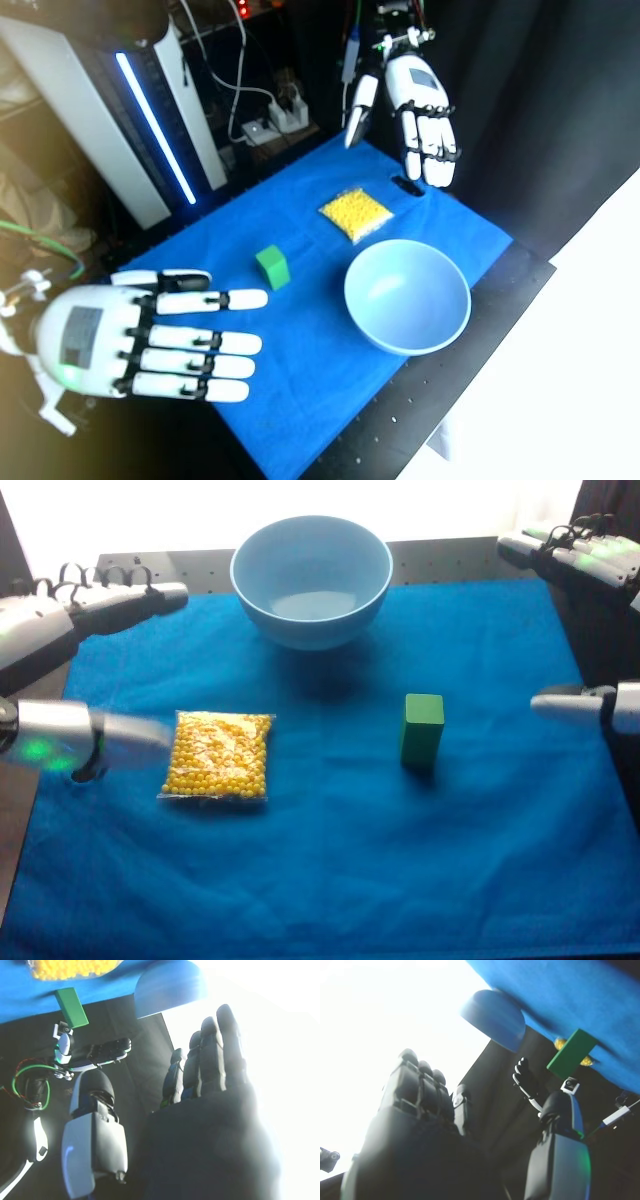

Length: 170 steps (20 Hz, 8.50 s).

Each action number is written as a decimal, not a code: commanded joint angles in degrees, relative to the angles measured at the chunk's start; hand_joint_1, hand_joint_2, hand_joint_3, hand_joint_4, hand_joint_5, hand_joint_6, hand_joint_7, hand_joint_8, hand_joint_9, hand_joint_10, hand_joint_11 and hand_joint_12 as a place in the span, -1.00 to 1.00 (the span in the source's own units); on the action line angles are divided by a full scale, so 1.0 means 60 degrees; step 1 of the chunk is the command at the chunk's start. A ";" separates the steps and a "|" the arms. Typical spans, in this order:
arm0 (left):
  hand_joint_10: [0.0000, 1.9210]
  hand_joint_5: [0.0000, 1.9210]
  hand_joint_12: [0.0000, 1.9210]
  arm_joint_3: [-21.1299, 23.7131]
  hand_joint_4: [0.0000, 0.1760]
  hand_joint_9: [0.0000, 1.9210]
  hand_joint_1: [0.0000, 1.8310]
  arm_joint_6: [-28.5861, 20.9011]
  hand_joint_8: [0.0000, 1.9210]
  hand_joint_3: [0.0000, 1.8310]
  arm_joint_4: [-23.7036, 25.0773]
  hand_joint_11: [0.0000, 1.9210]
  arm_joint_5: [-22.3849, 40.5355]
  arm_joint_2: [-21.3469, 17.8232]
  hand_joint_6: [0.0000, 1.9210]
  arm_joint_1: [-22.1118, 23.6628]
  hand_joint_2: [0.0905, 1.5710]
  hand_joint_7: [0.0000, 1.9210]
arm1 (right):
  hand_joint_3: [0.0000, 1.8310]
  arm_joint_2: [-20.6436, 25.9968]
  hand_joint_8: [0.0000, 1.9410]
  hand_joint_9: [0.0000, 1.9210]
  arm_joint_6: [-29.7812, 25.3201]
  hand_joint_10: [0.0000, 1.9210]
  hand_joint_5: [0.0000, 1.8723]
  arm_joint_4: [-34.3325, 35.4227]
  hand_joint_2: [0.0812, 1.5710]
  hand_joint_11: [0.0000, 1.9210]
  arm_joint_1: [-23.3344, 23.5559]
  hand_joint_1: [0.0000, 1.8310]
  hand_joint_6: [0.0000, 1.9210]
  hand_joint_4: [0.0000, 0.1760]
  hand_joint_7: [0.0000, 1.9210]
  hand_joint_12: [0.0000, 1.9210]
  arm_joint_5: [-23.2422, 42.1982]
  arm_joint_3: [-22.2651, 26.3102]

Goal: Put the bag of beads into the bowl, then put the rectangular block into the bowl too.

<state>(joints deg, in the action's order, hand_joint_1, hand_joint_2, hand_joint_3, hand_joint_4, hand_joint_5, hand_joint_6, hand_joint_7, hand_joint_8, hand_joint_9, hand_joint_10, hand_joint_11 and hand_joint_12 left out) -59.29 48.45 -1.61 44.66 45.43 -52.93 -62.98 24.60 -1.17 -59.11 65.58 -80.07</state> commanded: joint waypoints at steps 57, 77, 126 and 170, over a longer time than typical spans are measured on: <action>-0.27 -0.02 0.44 -0.4311 -1.00 0.04 0.35 0.1910 -0.10 -1.00 0.0887 -0.24 -0.3145 0.4536 0.00 0.6249 0.35 0.16 | -0.99 -0.0416 -1.00 -0.98 -0.0034 -1.00 -0.76 -0.0284 0.44 -1.00 0.0358 -0.02 -0.99 0.58 -0.93 -1.00 0.0849 -0.0583; -1.00 -0.61 0.28 -0.1908 0.40 -0.53 0.01 0.1910 -1.00 -1.00 0.0494 -0.95 -0.2213 0.1749 -1.00 0.3813 0.01 -0.57 | -1.00 0.0011 -1.00 -1.00 -0.0034 -1.00 -0.95 -0.3814 0.05 -0.90 0.2304 -0.34 -0.98 0.99 -1.00 -0.95 -0.0969 -0.0444; -1.00 -0.66 0.17 -0.0668 -1.00 -0.59 -0.04 0.1888 -1.00 -1.00 -0.0588 -1.00 -0.1298 0.0653 -1.00 0.2075 0.12 -0.61 | -1.00 -0.1536 0.33 0.13 -0.0034 0.71 0.29 -0.5404 0.25 0.13 0.3144 0.30 -0.39 -1.00 0.09 0.97 -0.1814 -0.0811; -1.00 -0.65 0.22 -0.0803 -1.00 -0.55 -0.02 0.1877 -1.00 -1.00 -0.0825 -1.00 -0.1140 0.0786 -1.00 0.1882 0.11 -0.56 | -1.00 -0.4653 -0.99 -0.84 -0.0034 -0.94 -0.96 -0.3573 -0.04 -0.97 0.5752 -0.26 -1.00 0.92 -0.84 -0.20 -0.2891 -0.4790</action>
<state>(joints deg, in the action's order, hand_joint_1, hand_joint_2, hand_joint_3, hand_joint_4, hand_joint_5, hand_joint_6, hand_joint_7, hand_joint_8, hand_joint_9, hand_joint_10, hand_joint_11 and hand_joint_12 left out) -63.81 59.88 -6.17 31.14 49.89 -42.44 -90.83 24.36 -25.30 -25.63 41.76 -108.86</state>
